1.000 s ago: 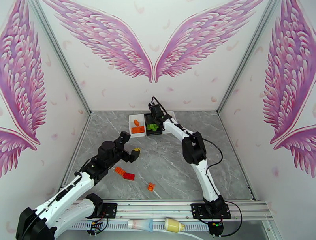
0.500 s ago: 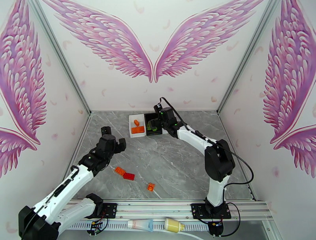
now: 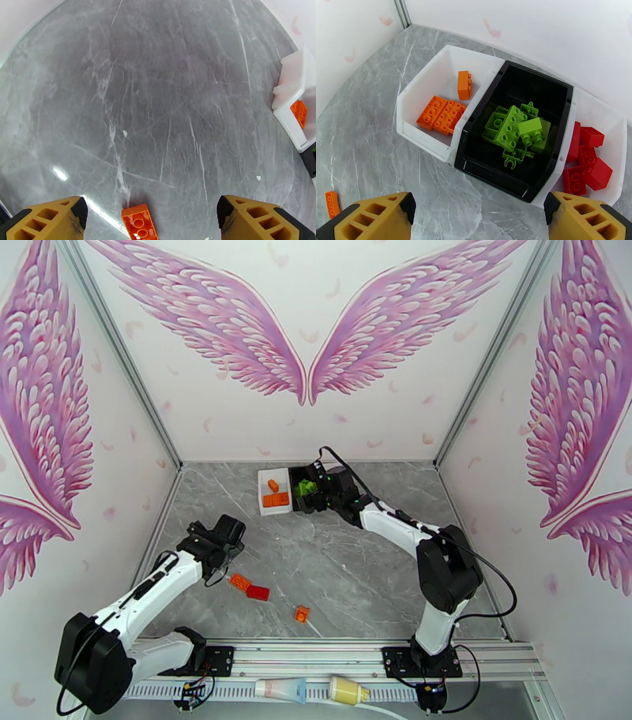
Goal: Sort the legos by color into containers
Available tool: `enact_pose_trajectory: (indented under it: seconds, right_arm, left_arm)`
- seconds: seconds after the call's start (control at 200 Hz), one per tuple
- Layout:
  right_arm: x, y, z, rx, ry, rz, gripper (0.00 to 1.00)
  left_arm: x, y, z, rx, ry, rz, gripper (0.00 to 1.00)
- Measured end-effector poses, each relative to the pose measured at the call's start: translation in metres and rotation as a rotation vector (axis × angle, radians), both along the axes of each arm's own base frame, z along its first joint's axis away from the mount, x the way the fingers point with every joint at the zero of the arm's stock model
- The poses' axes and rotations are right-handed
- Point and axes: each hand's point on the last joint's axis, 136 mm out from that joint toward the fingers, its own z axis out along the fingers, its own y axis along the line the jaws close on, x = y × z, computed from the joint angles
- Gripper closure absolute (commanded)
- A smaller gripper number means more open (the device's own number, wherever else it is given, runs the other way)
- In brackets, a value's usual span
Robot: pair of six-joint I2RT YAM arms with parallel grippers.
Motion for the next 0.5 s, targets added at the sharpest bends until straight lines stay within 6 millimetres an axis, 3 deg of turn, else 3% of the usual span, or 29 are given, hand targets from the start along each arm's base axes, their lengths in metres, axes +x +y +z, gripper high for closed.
enact_pose_trajectory:
  seconds: [0.23,0.5]
  right_arm:
    - [-0.002,0.003,0.000,0.009,0.004,0.021,0.09]
    - [-0.006,0.008,0.001,0.027,0.016,0.045,0.09]
  left_arm:
    - [-0.024,-0.011,-0.039,-0.106,0.138,0.089,0.16]
    - [-0.043,-0.024,-0.073,-0.189,0.229,0.125,0.21]
